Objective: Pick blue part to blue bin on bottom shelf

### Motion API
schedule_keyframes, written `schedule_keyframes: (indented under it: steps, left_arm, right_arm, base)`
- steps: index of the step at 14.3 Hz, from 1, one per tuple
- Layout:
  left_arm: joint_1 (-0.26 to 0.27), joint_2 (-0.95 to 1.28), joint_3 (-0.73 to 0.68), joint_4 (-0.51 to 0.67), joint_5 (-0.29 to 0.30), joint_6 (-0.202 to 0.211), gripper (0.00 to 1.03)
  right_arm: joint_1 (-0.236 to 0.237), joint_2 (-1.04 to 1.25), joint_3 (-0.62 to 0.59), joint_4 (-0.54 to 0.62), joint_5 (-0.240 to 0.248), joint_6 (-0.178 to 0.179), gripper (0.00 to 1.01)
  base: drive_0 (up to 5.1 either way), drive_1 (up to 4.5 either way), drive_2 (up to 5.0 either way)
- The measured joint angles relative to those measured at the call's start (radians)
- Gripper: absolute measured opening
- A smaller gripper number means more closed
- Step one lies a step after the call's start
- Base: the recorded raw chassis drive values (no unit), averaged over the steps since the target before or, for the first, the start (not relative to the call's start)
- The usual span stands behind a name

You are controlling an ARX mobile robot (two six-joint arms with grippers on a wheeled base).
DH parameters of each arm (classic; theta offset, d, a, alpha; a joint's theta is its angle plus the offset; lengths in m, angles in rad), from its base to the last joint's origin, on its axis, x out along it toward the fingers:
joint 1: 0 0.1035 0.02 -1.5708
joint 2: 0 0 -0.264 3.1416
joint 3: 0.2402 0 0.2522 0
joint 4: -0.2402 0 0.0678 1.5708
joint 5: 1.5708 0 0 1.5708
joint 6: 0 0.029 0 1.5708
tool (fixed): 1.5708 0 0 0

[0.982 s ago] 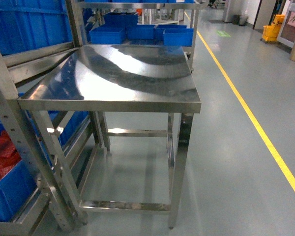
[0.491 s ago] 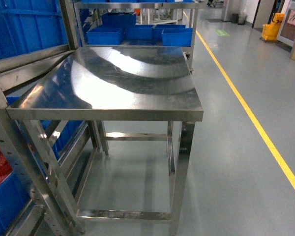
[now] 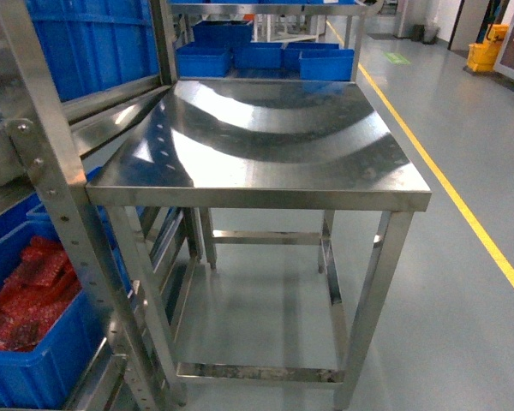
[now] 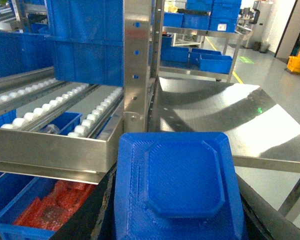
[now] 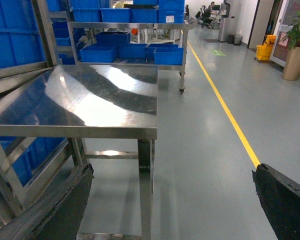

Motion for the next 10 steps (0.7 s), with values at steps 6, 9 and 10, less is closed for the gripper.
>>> schedule_keyframes:
  steps: [6, 9, 10]
  left_arm:
    - [0.0, 0.002, 0.0, 0.001, 0.0, 0.0, 0.43]
    - [0.0, 0.001, 0.0, 0.0, 0.0, 0.0, 0.43]
    - [0.0, 0.001, 0.0, 0.002, 0.0, 0.0, 0.43]
  right_arm:
    - [0.0, 0.0, 0.0, 0.0, 0.0, 0.0, 0.98]
    - [0.0, 0.0, 0.0, 0.0, 0.0, 0.0, 0.98]
    - [0.0, 0.0, 0.0, 0.0, 0.0, 0.0, 0.98]
  base:
    - [-5.0, 2.5, 2.5]
    - [-5.0, 2.42, 2.4]
    - [-5.0, 2.44, 2.4]
